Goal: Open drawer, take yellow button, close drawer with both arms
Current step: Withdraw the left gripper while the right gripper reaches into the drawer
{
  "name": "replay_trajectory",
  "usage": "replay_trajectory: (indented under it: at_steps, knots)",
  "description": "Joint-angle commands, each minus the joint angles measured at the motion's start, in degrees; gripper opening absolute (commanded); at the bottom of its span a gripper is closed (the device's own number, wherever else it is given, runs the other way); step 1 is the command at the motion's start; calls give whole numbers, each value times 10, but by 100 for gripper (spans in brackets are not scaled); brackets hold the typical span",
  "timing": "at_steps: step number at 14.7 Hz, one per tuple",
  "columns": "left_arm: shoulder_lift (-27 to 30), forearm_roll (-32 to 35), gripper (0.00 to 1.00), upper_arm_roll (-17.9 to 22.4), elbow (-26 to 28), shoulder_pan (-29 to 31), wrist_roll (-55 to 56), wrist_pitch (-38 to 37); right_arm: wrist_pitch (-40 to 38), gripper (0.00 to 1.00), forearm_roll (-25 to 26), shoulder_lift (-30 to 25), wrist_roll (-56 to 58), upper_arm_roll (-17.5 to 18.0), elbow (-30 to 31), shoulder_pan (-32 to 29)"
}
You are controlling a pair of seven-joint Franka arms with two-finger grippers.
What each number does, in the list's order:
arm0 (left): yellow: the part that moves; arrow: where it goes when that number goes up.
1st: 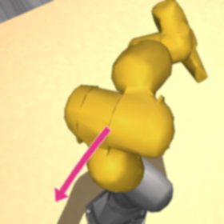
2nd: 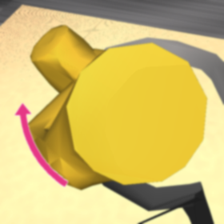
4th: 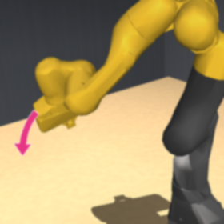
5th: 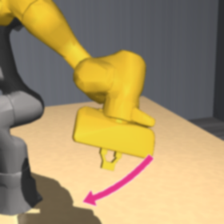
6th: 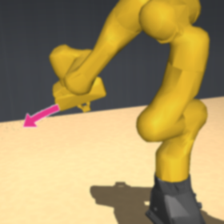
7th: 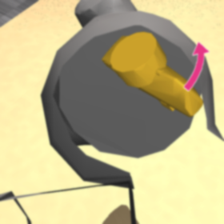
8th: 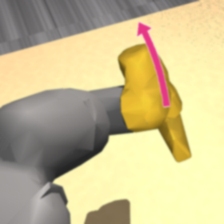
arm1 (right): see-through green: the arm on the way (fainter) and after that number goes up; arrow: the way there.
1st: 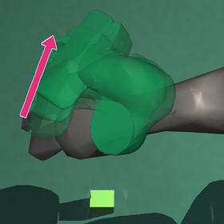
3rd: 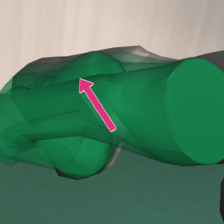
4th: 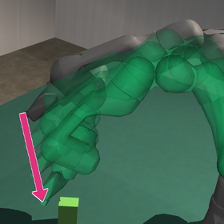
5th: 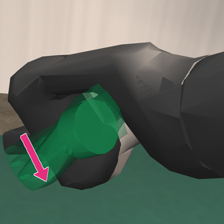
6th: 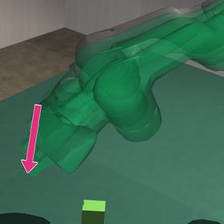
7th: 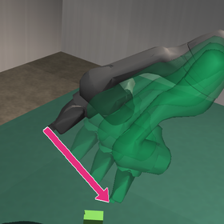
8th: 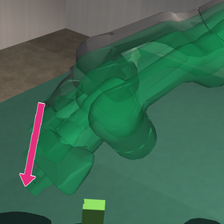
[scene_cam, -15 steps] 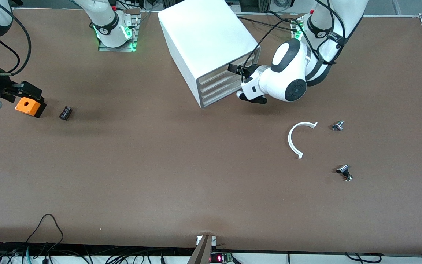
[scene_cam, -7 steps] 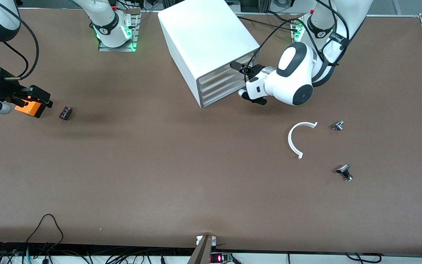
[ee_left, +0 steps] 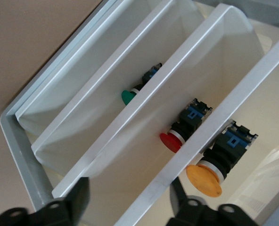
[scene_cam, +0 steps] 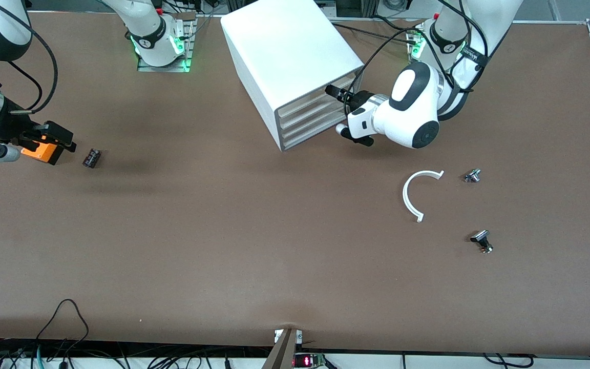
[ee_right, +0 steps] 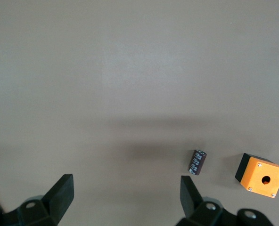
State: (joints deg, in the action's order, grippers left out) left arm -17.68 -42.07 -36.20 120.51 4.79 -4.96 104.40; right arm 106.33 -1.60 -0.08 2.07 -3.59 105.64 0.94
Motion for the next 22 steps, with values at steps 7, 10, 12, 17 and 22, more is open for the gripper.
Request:
replay_trajectory:
  at_steps: [7,10,12,17,22]
  knots:
    - [10,-4,0,16,9,15,-39,13,-2,100,-9,12,2,0,-11,15]
    - [10,29,0,59,-34,26,-41,18,-2,100,-9,21,-4,0,-21,28]
    - [9,60,0,81,-52,28,-51,44,-5,100,-9,24,-4,0,-21,29]
    - [7,67,0,104,-78,30,-68,53,-2,100,-15,36,2,1,-22,39]
    - [19,63,100,104,-89,36,-69,67,4,100,-60,73,3,9,-60,91]
